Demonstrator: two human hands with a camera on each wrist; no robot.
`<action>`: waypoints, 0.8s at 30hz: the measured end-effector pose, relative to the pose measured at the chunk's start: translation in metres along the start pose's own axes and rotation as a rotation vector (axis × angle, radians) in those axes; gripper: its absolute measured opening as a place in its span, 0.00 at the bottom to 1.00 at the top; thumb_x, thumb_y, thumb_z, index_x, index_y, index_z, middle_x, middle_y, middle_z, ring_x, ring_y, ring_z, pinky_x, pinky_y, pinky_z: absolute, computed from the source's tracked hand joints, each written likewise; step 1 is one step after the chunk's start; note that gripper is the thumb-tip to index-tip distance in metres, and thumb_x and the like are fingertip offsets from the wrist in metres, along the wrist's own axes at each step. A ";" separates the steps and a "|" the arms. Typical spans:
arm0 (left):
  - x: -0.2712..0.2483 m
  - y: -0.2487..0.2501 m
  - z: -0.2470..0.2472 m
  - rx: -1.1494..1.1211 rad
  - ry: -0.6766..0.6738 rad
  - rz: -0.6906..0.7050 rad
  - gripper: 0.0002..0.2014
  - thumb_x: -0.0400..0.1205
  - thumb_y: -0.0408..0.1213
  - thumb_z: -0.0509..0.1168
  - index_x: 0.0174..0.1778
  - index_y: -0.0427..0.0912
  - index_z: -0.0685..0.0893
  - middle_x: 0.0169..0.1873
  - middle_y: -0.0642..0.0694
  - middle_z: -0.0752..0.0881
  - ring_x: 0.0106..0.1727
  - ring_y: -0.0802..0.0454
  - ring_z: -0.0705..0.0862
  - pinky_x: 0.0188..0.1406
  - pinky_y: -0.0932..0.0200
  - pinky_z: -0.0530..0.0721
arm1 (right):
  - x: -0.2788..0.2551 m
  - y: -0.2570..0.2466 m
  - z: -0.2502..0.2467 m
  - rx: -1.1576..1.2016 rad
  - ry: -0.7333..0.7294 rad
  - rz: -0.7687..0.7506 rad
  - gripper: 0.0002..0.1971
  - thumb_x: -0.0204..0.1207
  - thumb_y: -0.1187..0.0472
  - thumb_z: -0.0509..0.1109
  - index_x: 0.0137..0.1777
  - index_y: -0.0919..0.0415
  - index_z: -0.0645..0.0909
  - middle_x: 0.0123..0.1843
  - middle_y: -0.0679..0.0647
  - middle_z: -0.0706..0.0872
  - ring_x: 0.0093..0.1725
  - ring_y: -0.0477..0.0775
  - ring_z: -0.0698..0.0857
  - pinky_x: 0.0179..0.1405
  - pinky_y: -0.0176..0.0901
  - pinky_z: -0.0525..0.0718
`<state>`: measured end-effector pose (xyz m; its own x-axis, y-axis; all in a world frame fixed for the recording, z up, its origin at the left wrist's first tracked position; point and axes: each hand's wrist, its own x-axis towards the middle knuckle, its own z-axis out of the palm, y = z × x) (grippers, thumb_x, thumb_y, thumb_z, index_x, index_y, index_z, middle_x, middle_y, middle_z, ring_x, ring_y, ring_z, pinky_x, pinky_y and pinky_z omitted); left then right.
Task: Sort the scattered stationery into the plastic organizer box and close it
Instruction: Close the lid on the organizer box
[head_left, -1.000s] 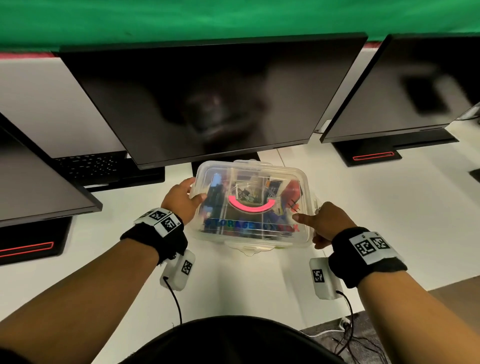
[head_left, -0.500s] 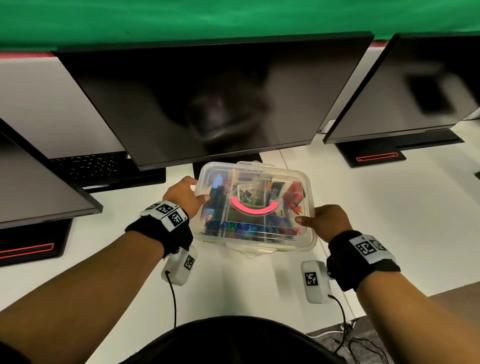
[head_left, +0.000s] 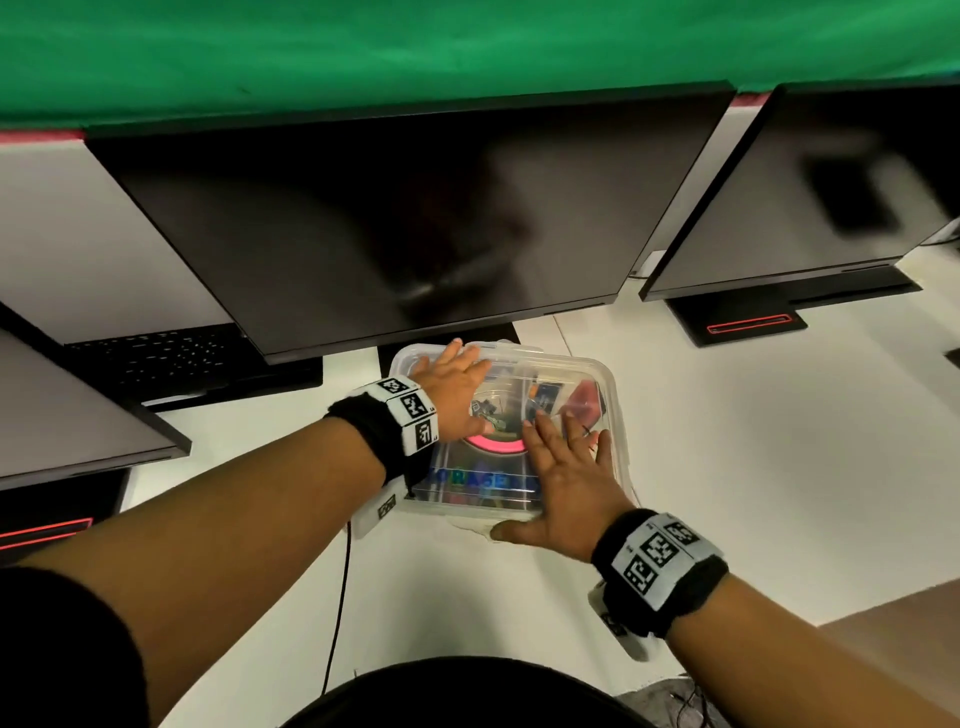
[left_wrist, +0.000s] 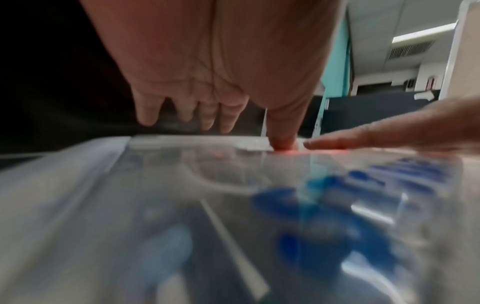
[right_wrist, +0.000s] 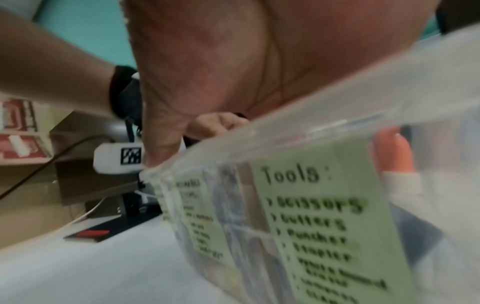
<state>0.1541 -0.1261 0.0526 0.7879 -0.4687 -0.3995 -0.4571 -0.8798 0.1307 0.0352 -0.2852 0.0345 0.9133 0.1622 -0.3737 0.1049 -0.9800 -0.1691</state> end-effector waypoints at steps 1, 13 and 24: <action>0.005 0.001 0.000 0.005 -0.019 0.018 0.45 0.77 0.57 0.64 0.82 0.47 0.44 0.84 0.46 0.42 0.84 0.46 0.39 0.83 0.38 0.48 | 0.001 0.001 0.003 -0.035 0.020 0.001 0.61 0.59 0.20 0.57 0.83 0.54 0.33 0.85 0.56 0.34 0.83 0.64 0.33 0.71 0.62 0.26; 0.025 -0.011 0.001 0.008 -0.071 0.003 0.58 0.65 0.69 0.67 0.81 0.50 0.40 0.84 0.49 0.41 0.84 0.45 0.42 0.82 0.39 0.50 | 0.003 0.000 0.006 -0.061 0.059 -0.027 0.59 0.59 0.22 0.60 0.83 0.50 0.40 0.86 0.56 0.38 0.84 0.66 0.36 0.74 0.71 0.30; 0.013 0.002 -0.009 -0.026 -0.066 -0.070 0.60 0.59 0.61 0.78 0.80 0.42 0.52 0.75 0.44 0.64 0.76 0.43 0.64 0.78 0.47 0.65 | -0.004 0.001 0.005 -0.068 0.057 -0.099 0.60 0.58 0.22 0.63 0.82 0.48 0.35 0.86 0.55 0.38 0.84 0.64 0.37 0.73 0.69 0.28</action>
<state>0.1672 -0.1349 0.0561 0.7879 -0.4006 -0.4677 -0.3904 -0.9123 0.1237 0.0302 -0.2862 0.0313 0.9179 0.2538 -0.3050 0.2203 -0.9653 -0.1401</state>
